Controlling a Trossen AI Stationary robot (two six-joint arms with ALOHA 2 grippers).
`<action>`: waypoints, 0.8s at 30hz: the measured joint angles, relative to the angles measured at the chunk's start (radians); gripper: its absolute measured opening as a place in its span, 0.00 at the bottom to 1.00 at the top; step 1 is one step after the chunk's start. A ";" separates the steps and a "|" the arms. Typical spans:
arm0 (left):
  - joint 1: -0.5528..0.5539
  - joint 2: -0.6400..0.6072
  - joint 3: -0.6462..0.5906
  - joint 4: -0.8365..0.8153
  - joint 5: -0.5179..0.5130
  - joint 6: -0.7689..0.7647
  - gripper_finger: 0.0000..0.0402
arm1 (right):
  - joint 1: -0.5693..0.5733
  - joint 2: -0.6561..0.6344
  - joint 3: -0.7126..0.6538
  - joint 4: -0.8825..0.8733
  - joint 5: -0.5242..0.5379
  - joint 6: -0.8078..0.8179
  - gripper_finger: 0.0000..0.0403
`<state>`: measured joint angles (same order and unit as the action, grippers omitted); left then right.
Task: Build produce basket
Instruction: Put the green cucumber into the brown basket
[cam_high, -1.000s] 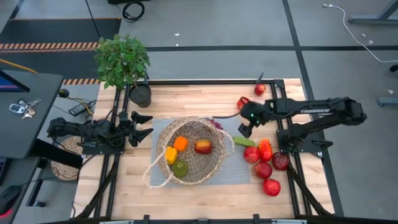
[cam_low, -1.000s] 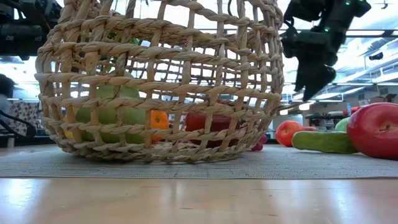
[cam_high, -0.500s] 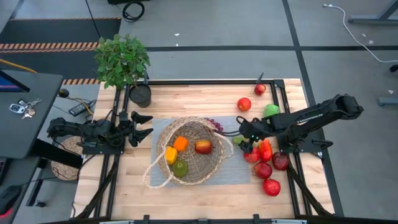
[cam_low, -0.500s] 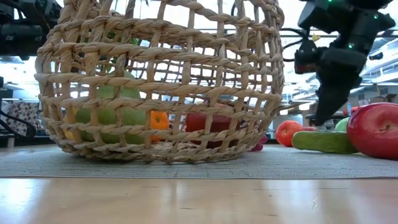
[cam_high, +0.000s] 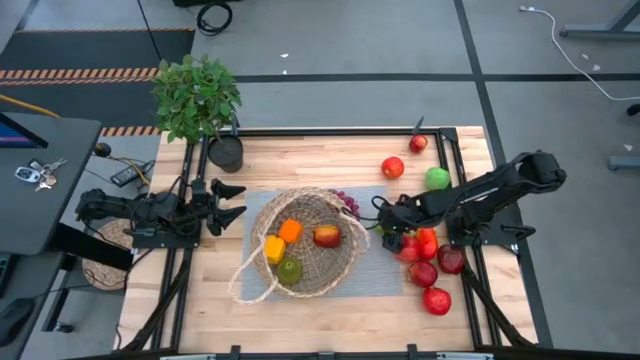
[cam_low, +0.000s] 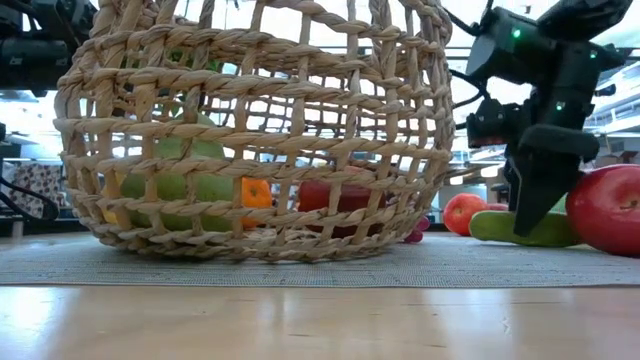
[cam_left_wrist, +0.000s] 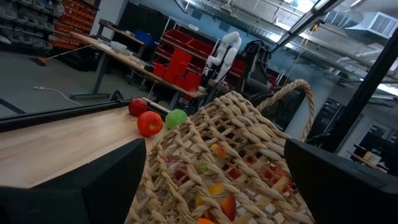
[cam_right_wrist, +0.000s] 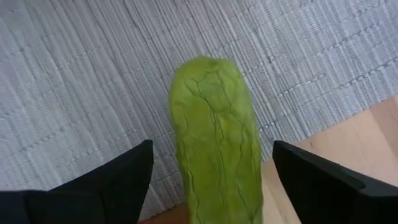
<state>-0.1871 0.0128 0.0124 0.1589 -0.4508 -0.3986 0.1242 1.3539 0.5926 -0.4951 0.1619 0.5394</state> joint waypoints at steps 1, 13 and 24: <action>0.000 0.000 0.000 0.000 0.000 0.000 0.97 | 0.000 0.005 0.000 -0.002 0.000 -0.001 0.81; 0.000 0.000 0.000 0.000 0.000 0.000 0.97 | -0.019 0.030 0.015 0.001 -0.002 -0.013 0.53; 0.000 0.000 0.000 0.000 0.000 0.000 0.97 | -0.086 -0.057 0.128 -0.130 0.007 -0.020 0.37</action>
<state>-0.1873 0.0128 0.0125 0.1589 -0.4508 -0.3985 0.0383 1.2965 0.7203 -0.6250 0.1694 0.5198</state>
